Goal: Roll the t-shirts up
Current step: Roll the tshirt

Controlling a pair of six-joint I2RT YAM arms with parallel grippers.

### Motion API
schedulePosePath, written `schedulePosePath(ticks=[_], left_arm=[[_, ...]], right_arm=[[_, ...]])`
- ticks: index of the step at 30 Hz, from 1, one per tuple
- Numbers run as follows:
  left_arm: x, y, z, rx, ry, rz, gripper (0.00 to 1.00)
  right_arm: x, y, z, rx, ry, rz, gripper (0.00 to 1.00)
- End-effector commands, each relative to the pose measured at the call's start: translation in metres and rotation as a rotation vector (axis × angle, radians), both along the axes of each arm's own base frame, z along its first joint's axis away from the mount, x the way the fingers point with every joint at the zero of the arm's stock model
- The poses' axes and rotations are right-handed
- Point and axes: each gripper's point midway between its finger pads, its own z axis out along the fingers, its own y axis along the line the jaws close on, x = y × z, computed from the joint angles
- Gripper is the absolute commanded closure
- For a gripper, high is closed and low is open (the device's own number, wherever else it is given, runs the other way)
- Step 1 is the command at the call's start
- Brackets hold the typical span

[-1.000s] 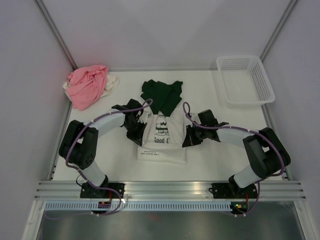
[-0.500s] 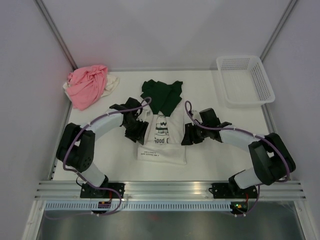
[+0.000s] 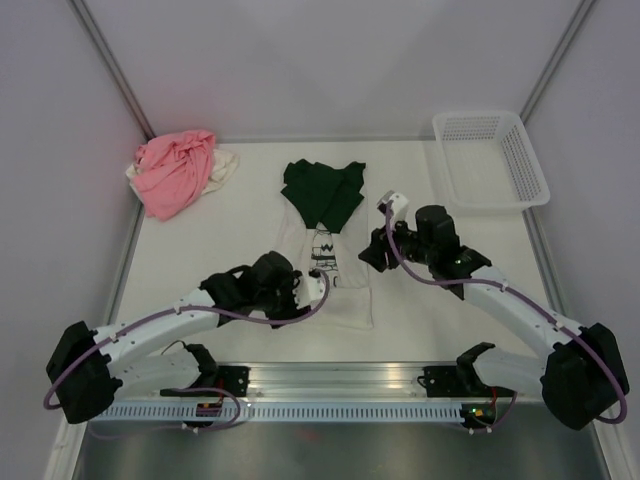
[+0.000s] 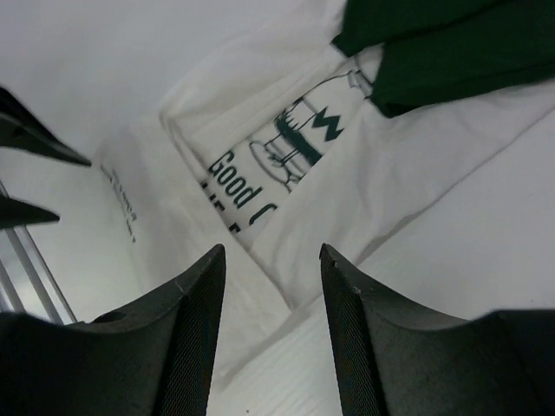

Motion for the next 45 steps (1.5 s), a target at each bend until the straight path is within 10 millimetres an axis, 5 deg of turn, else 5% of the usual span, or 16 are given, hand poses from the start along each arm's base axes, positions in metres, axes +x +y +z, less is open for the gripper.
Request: schedulePosePath(ticks=[1, 4, 10, 20, 24, 26, 27, 28, 30, 38, 45], left_arm=[[-0.002, 0.012, -0.032, 0.159, -0.100, -0.121, 0.39], [-0.006, 0.016, -0.052, 0.213, -0.098, -0.140, 0.39], [-0.012, 0.025, -0.075, 0.284, -0.082, -0.165, 0.39], [-0.017, 0.036, -0.089, 0.309, -0.052, -0.121, 0.55], [-0.020, 0.035, -0.088, 0.292, -0.048, -0.123, 0.69], [-0.019, 0.035, -0.087, 0.286, -0.056, -0.111, 0.81], [-0.018, 0.036, -0.087, 0.287, -0.059, -0.106, 0.85], [-0.018, 0.037, -0.086, 0.286, -0.062, -0.098, 0.89], [-0.016, 0.037, -0.081, 0.273, -0.070, -0.085, 0.98], [-0.057, 0.035, -0.059, 0.180, 0.049, -0.243, 0.98], [-0.074, 0.027, -0.027, 0.126, 0.118, -0.301, 0.98]], right_arm=[[-0.040, 0.012, -0.029, -0.267, -0.161, 0.255, 0.46], [-0.081, 0.019, -0.057, -0.329, -0.216, 0.436, 0.46], [-0.110, 0.012, -0.075, -0.351, -0.384, 0.596, 0.38], [-0.110, 0.024, -0.113, -0.524, -0.397, 0.725, 0.41], [-0.115, 0.023, -0.123, -0.574, -0.421, 0.798, 0.41], [-0.118, 0.020, -0.132, -0.614, -0.402, 0.847, 0.50], [-0.120, 0.018, -0.135, -0.625, -0.392, 0.857, 0.63], [-0.119, 0.018, -0.136, -0.634, -0.388, 0.853, 0.87], [-0.118, 0.019, -0.133, -0.622, -0.401, 0.843, 1.00], [-0.145, 0.015, -0.127, -0.552, -0.311, 0.911, 1.00], [-0.160, 0.023, -0.096, -0.467, -0.294, 0.967, 1.00]])
